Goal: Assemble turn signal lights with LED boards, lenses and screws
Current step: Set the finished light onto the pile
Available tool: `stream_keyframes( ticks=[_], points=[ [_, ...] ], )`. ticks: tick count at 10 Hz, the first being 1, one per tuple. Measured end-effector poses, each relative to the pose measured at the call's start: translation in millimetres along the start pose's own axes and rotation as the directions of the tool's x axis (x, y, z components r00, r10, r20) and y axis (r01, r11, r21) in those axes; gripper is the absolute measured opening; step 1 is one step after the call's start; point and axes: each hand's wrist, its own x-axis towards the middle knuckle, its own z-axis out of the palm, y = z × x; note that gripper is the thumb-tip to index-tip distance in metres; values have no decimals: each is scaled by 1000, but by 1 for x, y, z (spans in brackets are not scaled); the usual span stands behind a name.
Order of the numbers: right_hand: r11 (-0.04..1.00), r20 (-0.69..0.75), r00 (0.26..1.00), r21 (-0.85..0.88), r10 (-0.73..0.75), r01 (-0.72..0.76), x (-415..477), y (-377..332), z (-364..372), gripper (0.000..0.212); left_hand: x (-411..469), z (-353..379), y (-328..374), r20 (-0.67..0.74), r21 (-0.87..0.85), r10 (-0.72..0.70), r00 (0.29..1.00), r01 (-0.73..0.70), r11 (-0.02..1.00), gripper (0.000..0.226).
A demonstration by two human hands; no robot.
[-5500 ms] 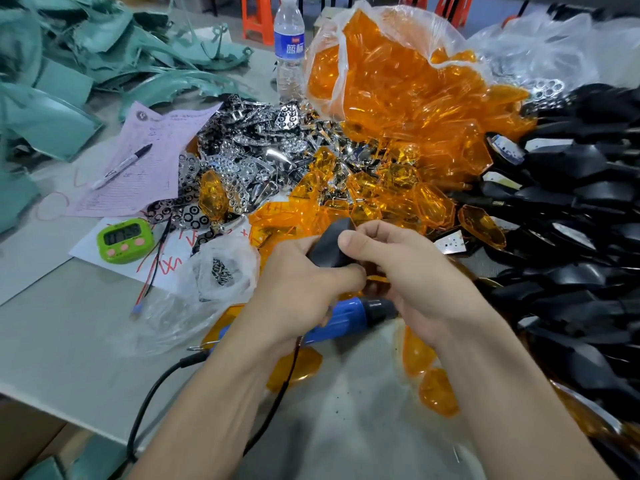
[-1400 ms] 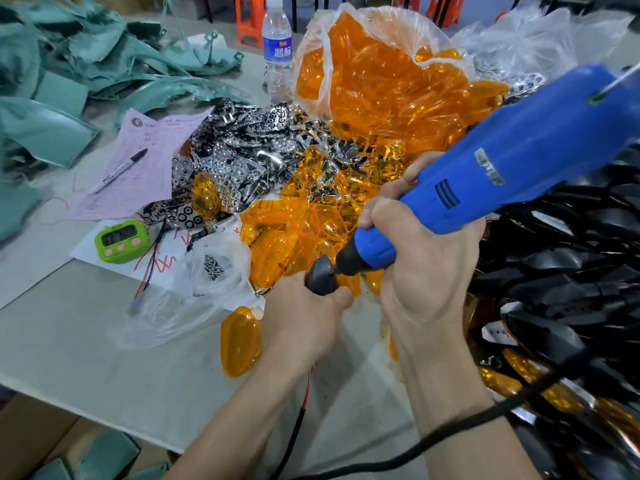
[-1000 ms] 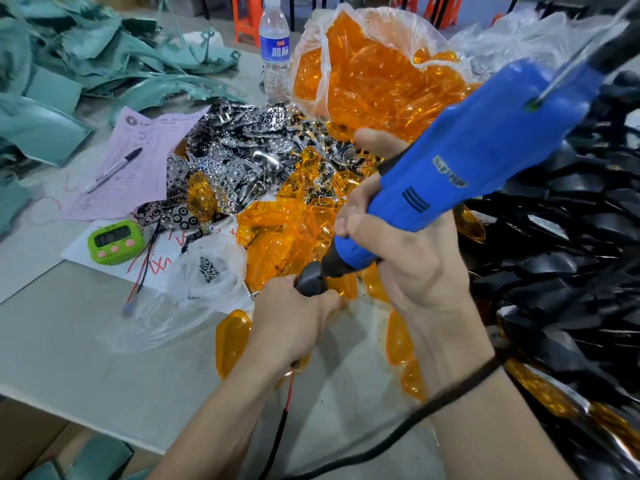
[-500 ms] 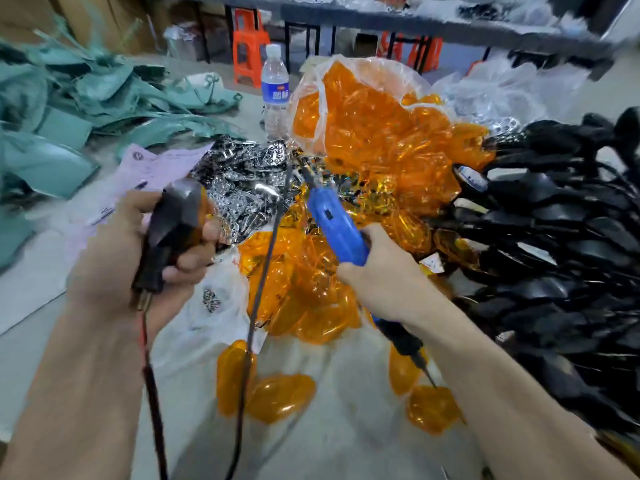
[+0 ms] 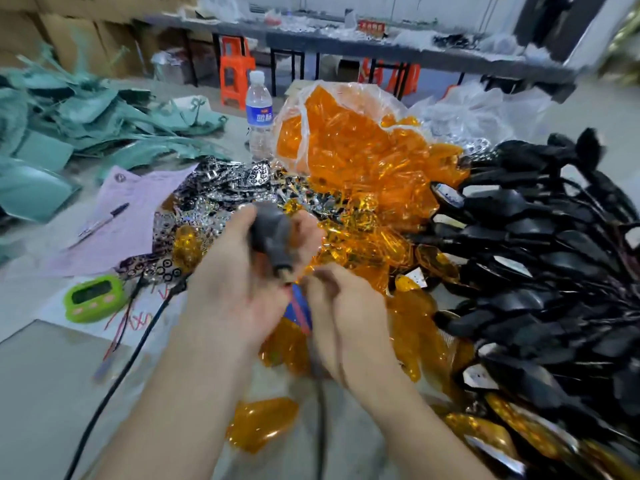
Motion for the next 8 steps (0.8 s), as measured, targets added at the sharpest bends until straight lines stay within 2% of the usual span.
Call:
stream_keyframes(
  ticks=[1,2,3,4,5,6,7,8],
  points=[
    [627,226,945,707,236,-326,-12,-21,-41,53,-6,29,-32,160,156,-1,987,-24,987,43],
    [732,405,909,588,102,-344,-56,-23,-121,34,-8,51,-61,265,310,85,960,-169,936,24],
    [832,301,928,440,219,-339,-80,-2,-201,17,-15,59,-82,460,472,-2,888,-243,847,26],
    [952,56,961,129,272,-277,-93,8,-273,11,-21,67,-104,580,614,-227,782,-237,753,35],
    [854,-60,990,-501,129,-142,-94,33,-318,20,-32,76,-139,602,751,-315,734,-387,534,49],
    [761,-225,964,-600,138,-249,-90,72,-320,36,-42,74,-178,649,760,-230,725,-605,237,56],
    [771,-380,912,-531,156,-353,-97,116,-306,36,-51,67,-202,725,687,-157,671,-722,84,57],
    [753,-429,888,-525,167,-396,-110,144,-287,30,-57,58,-214,754,644,-190,629,-765,22,51]
  ],
)
